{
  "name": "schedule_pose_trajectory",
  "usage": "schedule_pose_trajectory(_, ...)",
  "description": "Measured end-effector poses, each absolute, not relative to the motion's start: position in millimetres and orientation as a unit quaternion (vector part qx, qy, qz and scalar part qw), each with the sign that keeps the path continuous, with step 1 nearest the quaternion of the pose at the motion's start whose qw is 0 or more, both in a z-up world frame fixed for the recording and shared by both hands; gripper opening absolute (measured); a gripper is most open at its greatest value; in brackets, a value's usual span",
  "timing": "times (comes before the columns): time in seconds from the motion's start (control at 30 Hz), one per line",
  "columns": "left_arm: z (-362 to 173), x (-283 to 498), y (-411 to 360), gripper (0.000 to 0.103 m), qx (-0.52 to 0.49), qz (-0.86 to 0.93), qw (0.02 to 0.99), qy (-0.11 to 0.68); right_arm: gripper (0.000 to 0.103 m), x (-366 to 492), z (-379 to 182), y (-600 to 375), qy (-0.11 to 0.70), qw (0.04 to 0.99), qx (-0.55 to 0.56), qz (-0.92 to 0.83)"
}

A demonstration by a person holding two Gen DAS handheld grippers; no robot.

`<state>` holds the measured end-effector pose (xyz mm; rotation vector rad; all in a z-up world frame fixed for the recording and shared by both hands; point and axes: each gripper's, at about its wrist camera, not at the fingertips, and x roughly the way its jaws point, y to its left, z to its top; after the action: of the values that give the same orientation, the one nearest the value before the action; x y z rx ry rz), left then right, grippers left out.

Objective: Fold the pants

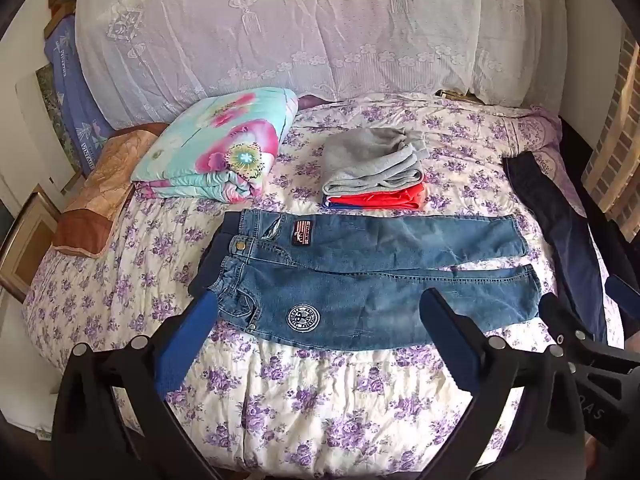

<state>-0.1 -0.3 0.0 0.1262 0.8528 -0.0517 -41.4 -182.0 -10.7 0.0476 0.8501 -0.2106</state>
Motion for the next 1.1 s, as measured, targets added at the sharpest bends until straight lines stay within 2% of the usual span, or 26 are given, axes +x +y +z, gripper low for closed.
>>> schedule_pose_trajectory(1.1,-10.2,10.5,-2.5,0.098,0.05,-0.029,0.9,0.433,0.1,-32.0,-21.0,-181.8,0.423,0.9,0.028,-0.1)
